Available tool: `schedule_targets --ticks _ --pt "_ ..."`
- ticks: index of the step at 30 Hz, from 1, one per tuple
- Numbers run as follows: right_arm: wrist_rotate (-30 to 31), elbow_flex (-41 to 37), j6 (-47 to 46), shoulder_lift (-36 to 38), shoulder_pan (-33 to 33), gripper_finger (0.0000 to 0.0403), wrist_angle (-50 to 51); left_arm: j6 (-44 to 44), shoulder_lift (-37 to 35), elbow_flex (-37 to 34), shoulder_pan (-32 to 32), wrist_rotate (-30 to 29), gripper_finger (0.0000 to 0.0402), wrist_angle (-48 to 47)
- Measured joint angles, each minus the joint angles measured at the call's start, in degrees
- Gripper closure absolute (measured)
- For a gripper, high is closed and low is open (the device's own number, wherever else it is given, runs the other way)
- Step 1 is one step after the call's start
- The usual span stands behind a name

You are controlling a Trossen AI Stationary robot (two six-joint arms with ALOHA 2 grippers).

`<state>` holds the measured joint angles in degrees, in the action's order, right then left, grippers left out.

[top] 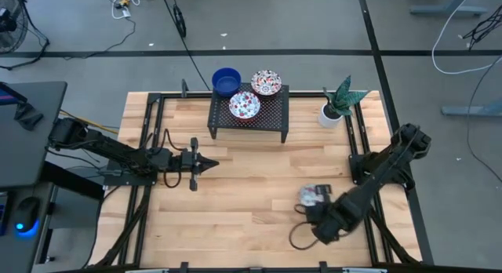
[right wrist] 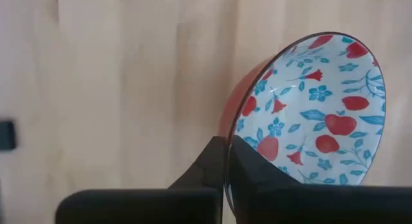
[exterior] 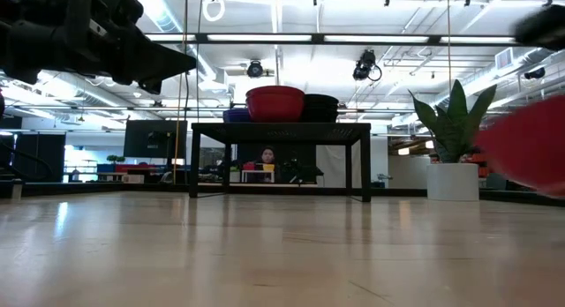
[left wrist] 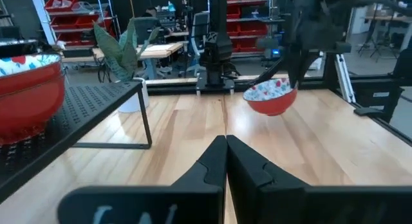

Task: Pick & Place Mini bowls
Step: Stack the red bowl on top of the other red bowls on the shelf

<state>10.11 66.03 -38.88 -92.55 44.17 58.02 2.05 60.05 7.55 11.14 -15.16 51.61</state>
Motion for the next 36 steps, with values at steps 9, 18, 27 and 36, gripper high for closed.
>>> schedule_targets --ticks 9,18,27,36 --pt "5.07 5.69 30.53 0.00 -11.78 0.0398 -3.10 -6.77 0.00 -0.02 0.00 5.99 0.0388 -1.77" --pt "13.65 15.50 64.07 0.00 -21.04 0.0398 -11.84 -10.47 0.00 -0.07 2.63 3.41 0.0388 -3.71" --pt "14.70 27.54 84.68 0.04 -35.30 0.0398 -19.10 -10.46 0.00 -0.07 6.19 -1.85 0.0388 -3.69" --pt "6.09 29.68 91.80 -2.18 -50.32 0.0398 -23.54 -10.37 0.00 -0.07 6.25 -2.84 0.0388 -3.69"
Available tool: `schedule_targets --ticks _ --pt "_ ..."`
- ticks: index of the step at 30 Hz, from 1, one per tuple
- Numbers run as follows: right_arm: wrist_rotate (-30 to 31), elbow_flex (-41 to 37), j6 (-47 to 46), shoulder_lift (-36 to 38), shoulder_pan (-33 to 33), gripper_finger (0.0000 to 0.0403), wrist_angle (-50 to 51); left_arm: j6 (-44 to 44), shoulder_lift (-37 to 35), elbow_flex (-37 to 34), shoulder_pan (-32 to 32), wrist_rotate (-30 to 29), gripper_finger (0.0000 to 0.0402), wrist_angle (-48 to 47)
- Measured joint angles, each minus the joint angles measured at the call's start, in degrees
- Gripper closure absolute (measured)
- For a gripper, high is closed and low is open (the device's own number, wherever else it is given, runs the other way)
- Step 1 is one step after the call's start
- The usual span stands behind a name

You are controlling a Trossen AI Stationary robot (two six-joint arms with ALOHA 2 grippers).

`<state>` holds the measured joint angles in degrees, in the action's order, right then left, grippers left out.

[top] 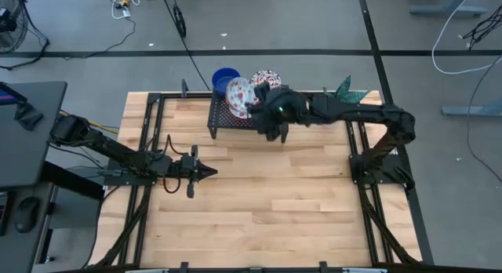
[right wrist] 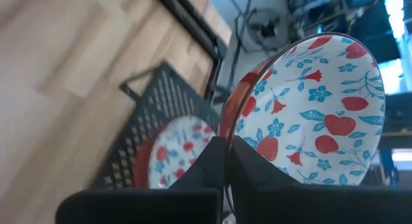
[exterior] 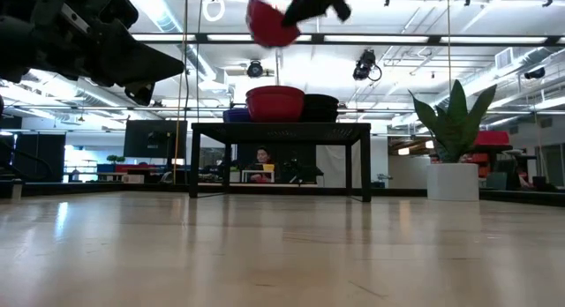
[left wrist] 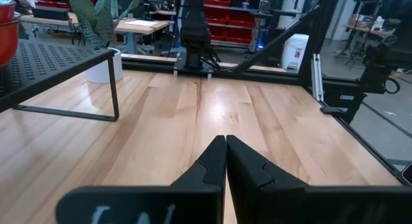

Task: Pick & Place Mini bowls
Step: Stack the red bowl on top of the other red bowls on the shelf

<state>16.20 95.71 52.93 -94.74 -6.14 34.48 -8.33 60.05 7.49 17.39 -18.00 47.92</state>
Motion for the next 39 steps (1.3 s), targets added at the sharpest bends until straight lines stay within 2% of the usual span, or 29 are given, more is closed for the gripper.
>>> schedule_targets --ticks 5,14,20,29,39 --pt "-4.70 0.02 0.34 -3.37 -4.22 0.0398 0.80 1.49 0.00 0.00 0.00 0.00 0.0388 0.09" --pt "-5.51 0.02 0.48 -7.10 -6.32 0.0398 4.57 1.58 0.00 0.00 -0.74 -0.22 0.0388 0.13" --pt "-5.52 0.02 -0.39 -7.26 -7.50 0.0398 6.55 1.63 0.00 0.00 -0.83 -0.22 0.0388 0.09" --pt "-9.81 0.02 -1.42 -7.28 -8.07 0.0394 8.43 1.63 0.00 0.00 -0.83 -0.22 0.0388 0.02" --pt "-9.72 -0.03 -1.40 -7.67 -8.31 0.0393 8.65 1.63 0.00 0.00 -0.83 -0.21 0.0388 0.02"
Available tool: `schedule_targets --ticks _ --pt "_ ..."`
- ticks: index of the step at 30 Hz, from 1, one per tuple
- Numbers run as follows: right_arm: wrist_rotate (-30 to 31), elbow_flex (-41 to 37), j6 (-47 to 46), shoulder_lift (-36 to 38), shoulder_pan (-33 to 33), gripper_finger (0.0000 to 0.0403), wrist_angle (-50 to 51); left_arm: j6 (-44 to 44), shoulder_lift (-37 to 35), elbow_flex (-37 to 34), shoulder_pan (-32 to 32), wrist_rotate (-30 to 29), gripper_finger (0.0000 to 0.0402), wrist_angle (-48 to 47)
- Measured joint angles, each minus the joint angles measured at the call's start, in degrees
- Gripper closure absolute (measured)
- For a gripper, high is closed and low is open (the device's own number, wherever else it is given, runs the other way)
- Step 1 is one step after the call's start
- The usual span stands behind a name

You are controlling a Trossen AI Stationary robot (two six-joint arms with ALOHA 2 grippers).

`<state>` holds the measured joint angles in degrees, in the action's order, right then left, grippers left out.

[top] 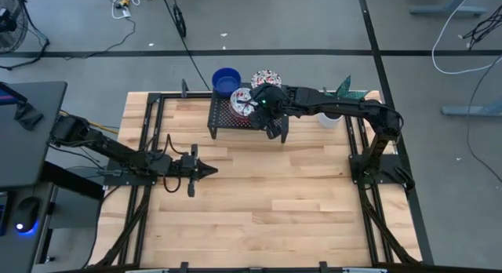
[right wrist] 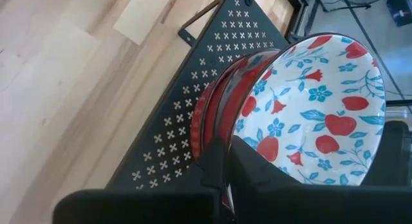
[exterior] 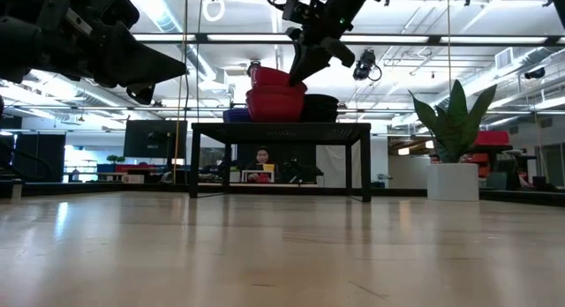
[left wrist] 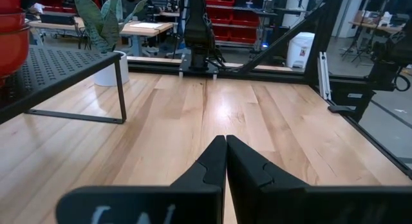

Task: Pick & Place Mini bowls
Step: Stack the red bowl on top of the other red bowls on the shelf

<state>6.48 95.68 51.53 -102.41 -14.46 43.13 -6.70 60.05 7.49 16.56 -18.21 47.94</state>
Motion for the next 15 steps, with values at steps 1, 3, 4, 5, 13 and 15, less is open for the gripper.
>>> schedule_targets --ticks 1,3,4,5,13,15 --pt "0.02 0.00 0.00 0.00 0.00 0.0392 -0.07 0.00 0.00 0.00 0.00 -0.01 0.0388 -0.01" --pt "0.08 0.00 0.00 0.00 -0.05 0.0392 -0.20 0.00 0.00 0.00 0.00 -0.01 0.0388 -0.02" --pt "0.09 0.00 0.00 0.00 -0.08 0.0392 -0.13 0.00 0.00 0.00 0.00 -0.01 0.0388 -0.02" --pt "0.09 0.00 0.00 0.00 -0.09 0.0392 -0.06 0.00 0.00 0.00 0.00 -0.01 0.0388 -0.02" --pt "0.13 0.00 0.00 0.00 -0.09 0.0373 -0.36 0.00 0.00 0.02 0.00 0.00 0.0388 -0.04" --pt "0.11 -0.02 0.00 0.00 -0.09 0.0368 -0.32 0.00 0.00 0.02 0.00 -0.01 0.0388 -0.04"
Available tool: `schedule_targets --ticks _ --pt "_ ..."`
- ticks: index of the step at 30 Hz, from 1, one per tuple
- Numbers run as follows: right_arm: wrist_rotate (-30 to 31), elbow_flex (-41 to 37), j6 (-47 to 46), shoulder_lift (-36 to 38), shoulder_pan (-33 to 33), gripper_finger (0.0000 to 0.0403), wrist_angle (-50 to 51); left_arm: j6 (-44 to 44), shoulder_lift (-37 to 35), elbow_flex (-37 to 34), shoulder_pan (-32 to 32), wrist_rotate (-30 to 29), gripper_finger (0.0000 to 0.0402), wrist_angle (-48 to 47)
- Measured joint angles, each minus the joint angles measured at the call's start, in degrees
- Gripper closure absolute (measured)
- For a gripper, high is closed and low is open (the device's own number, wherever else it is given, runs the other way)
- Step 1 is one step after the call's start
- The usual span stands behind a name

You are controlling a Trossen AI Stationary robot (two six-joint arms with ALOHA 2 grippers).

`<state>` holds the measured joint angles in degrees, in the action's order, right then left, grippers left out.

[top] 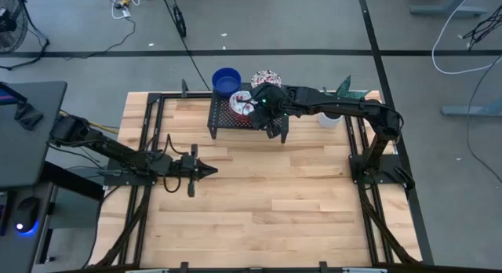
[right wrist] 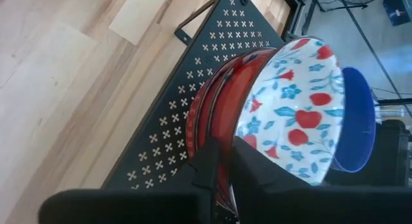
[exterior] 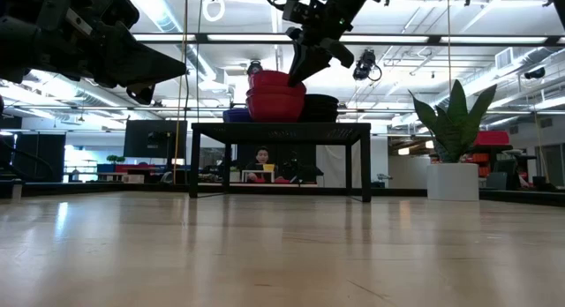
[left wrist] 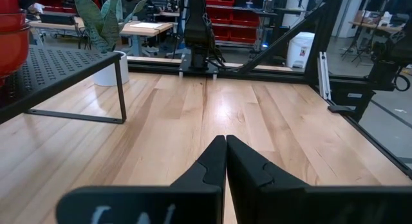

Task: Pick & Place Mini bowls
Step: Stack the red bowl on top of the other red bowls on the shelf

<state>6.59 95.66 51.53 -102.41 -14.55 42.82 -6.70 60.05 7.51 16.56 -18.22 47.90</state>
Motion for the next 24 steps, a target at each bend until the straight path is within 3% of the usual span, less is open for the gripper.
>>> schedule_targets --ticks 15,24 --pt "0.00 -0.01 -2.25 0.02 -0.04 0.0341 -1.49 0.00 0.00 0.00 0.00 0.00 0.0387 -0.24" --pt "-0.02 -0.07 -5.31 0.49 0.24 0.0276 -2.69 0.00 0.00 0.00 0.00 0.00 0.0388 -0.24"
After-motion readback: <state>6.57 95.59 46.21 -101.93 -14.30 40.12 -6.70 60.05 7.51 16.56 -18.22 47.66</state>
